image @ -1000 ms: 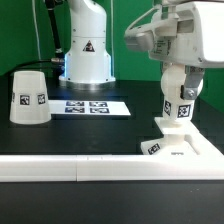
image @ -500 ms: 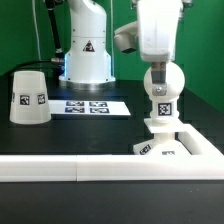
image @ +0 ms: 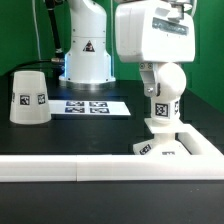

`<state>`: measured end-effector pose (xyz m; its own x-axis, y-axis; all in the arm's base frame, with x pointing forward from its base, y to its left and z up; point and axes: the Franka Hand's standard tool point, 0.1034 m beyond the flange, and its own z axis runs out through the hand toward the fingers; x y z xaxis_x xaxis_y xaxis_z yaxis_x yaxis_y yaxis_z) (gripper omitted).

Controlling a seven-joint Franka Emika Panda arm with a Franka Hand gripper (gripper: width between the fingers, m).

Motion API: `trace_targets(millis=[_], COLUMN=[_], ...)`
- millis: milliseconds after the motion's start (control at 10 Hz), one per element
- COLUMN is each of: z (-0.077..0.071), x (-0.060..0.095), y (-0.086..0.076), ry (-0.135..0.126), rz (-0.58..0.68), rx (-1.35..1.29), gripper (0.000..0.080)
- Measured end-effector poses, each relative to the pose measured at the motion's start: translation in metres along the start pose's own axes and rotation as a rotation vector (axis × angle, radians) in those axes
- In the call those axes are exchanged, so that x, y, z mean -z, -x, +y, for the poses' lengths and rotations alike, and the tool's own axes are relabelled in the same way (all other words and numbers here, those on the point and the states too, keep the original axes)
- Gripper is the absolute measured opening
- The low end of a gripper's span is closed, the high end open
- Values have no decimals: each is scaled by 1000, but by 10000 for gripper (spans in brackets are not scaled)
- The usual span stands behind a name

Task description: Assemble lamp

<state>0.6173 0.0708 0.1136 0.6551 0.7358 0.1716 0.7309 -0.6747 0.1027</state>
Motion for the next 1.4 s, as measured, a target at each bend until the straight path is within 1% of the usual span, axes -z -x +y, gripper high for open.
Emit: trace_targets(millis=[200, 300, 400, 500, 700, 1000, 1100, 1400], z=[0, -1, -8, -11, -9, -5, -4, -3], x=[0, 1, 2, 3, 4, 5, 5, 6], y=[-1, -3, -3, -5, -6, -4, -4, -1], ry=[-1, 0, 0, 1, 12, 10, 8, -8], rz=[4, 12, 16, 16, 21, 25, 26, 18], rx=[-128, -247, -392, -510, -663, -821, -858, -1153], gripper=[576, 576, 576, 576, 576, 576, 576, 576])
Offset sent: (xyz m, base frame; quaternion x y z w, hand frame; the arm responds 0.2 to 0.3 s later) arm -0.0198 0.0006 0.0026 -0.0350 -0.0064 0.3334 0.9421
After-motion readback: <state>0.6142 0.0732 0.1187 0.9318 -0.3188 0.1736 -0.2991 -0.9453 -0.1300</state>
